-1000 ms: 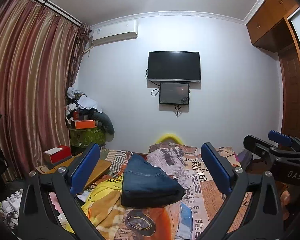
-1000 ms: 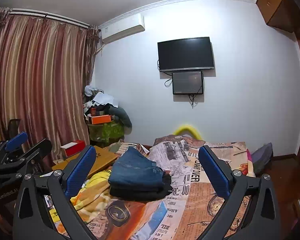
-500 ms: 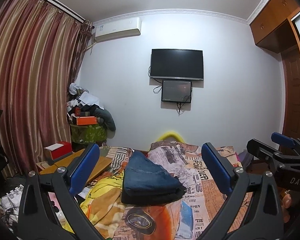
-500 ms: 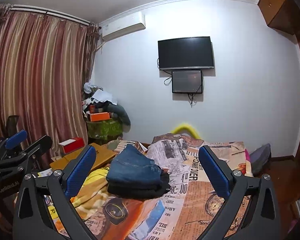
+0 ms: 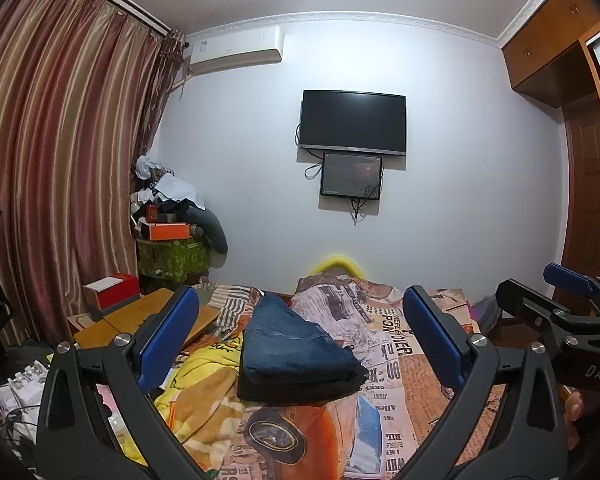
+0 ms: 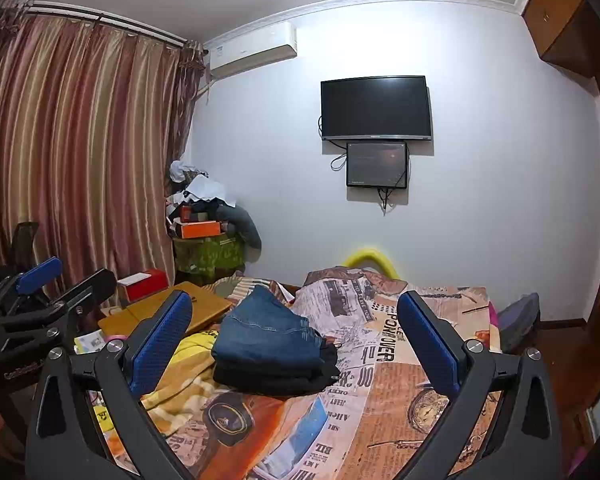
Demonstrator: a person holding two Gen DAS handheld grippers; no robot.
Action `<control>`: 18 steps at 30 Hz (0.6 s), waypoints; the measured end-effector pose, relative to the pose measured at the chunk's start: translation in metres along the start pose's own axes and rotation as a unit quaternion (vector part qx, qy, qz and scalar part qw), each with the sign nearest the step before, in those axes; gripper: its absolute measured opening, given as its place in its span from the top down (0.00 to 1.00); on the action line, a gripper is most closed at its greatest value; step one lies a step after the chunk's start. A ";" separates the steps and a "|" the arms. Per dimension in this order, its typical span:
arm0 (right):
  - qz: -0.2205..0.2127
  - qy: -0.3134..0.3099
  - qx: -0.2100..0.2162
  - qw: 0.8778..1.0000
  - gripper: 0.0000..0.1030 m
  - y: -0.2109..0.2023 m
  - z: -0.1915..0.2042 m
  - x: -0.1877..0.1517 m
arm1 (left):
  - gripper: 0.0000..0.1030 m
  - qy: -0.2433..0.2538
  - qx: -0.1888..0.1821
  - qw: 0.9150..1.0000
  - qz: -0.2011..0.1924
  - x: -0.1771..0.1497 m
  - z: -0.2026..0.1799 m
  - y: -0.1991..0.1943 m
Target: Fold large clothes
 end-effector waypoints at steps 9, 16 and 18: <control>0.007 -0.002 0.003 1.000 0.01 0.002 0.002 -0.003 | 0.01 -0.001 0.001 1.000 0.008 -0.004 0.001 0.001; 0.009 0.006 0.004 1.000 0.01 0.001 -0.002 -0.005 | 0.01 -0.005 -0.003 1.000 0.014 -0.004 0.003 0.003; 0.009 0.007 0.004 1.000 0.01 0.001 -0.003 -0.005 | 0.01 -0.005 -0.003 1.000 0.015 -0.005 0.003 0.003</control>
Point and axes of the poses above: each gripper's, at about its wrist camera, not at the fingertips, and y roughly the way its jaws point, z to its left, x to its top, the point moved 4 cm from there along y, roughly the way its jaws point, and after that the axes turned 15 degrees about -y, right-handed, at the moved point
